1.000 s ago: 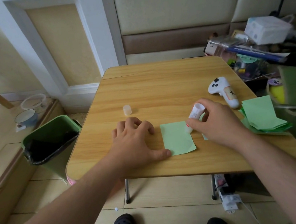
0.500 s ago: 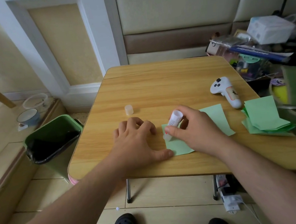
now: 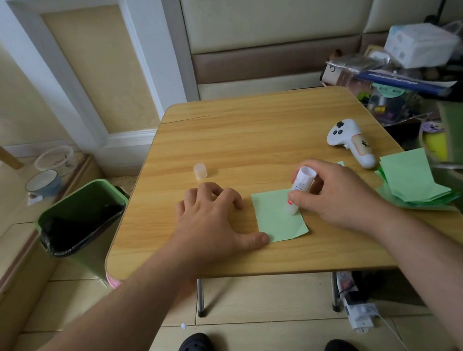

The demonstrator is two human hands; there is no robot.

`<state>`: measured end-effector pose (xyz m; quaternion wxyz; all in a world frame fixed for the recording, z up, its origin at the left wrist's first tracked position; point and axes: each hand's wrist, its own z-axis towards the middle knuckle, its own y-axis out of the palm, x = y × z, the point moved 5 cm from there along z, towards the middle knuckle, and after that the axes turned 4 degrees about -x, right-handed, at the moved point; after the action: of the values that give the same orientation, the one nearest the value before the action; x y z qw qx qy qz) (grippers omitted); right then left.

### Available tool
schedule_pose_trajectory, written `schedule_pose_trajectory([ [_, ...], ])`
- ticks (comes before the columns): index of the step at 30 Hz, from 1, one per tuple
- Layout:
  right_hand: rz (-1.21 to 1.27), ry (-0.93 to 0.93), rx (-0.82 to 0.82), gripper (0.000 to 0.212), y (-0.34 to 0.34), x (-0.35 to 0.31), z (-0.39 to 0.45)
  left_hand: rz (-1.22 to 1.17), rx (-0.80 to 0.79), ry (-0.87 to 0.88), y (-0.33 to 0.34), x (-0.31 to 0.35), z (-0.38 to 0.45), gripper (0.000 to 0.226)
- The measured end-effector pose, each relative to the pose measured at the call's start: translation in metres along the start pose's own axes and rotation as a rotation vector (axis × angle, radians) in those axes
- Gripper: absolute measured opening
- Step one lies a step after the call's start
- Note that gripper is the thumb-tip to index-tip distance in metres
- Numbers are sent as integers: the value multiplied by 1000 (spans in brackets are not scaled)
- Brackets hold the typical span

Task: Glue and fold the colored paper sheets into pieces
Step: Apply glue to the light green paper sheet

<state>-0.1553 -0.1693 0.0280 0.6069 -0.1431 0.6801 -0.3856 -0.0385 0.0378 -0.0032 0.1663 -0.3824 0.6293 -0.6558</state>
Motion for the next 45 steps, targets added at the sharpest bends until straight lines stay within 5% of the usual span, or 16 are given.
schedule_pose_trajectory([
  [11,82,-22,132,19,-2,-14,-2,-6,3,4,0,0,0,77],
  [27,65,-45,-55,22,26,-20,-2,-3,32,2,1,0,-1,77],
  [45,53,15,122,18,-7,-8,-4,-2,-7,7,0,0,0,77],
])
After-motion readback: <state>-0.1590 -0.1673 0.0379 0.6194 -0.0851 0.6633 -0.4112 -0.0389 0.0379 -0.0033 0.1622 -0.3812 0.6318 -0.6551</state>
